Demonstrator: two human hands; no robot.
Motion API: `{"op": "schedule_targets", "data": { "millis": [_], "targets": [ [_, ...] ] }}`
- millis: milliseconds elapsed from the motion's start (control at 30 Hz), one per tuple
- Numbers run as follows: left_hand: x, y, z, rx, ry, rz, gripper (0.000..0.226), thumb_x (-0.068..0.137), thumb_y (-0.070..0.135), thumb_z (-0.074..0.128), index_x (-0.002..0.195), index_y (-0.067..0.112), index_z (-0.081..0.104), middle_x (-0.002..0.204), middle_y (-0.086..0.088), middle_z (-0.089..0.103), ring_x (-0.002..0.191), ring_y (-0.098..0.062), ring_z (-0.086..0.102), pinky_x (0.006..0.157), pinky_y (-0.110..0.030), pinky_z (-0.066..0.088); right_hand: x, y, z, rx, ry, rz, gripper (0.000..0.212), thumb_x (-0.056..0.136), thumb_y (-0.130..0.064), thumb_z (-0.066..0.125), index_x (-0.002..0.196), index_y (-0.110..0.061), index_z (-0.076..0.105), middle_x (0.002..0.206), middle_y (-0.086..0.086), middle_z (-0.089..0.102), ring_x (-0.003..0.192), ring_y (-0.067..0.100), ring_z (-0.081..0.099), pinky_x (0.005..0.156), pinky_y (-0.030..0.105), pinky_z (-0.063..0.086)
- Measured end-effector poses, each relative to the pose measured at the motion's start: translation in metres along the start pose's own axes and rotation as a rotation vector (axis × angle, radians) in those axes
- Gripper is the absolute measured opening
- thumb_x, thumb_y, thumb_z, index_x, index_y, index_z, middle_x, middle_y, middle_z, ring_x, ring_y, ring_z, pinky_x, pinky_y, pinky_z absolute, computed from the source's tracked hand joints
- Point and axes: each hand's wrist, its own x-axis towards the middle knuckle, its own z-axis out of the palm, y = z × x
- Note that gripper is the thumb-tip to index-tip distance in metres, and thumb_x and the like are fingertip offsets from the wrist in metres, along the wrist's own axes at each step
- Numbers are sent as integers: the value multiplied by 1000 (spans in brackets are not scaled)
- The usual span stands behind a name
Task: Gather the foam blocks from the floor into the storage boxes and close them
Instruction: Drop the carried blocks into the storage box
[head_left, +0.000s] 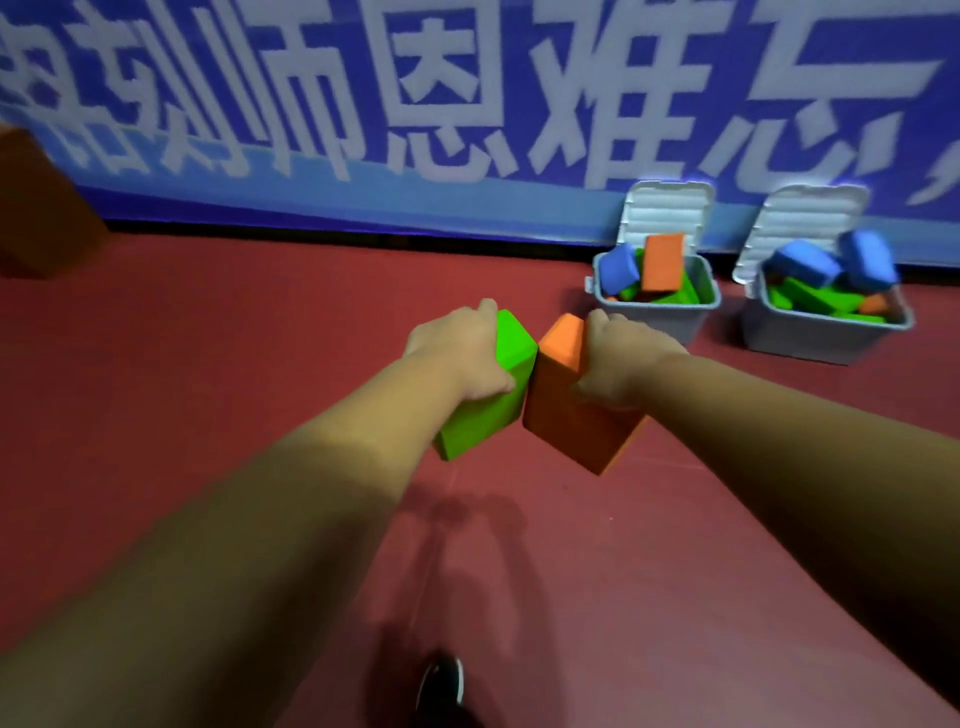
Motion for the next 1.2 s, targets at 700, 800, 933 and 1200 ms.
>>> {"op": "schedule_targets", "data": {
  "millis": [700,800,933,1200],
  "targets": [
    [406,184,15,-31,-179,514,92,70,62,82,142,20,43,135,-5,61,122,-34,62,90,-44,53,254,244,-47,74,-118,501,69,68,-41,80,123,-13,48,127,16,58,113,38,61,84,39,49],
    [455,192,9,-45,-192,523,88,70,61,83,139,20,45,134,-5,61,121,-33,61,90,-44,54,294,259,-57,103,-108,520,70,67,-41,79,123,-13,48,126,16,59,112,38,61,87,41,53],
    [512,214,8,-60,-220,510,91,71,58,84,143,20,42,133,-5,61,119,-33,62,85,-41,53,339,289,-64,121,-127,553,72,71,-41,80,126,-11,45,125,17,60,111,38,62,87,42,55],
    [618,284,38,-37,-269,492,89,72,59,83,141,19,42,132,-6,61,118,-34,62,87,-44,55,424,390,-51,173,-139,539,74,76,-41,81,130,-7,45,127,19,61,114,37,61,85,39,50]
  ]
}}
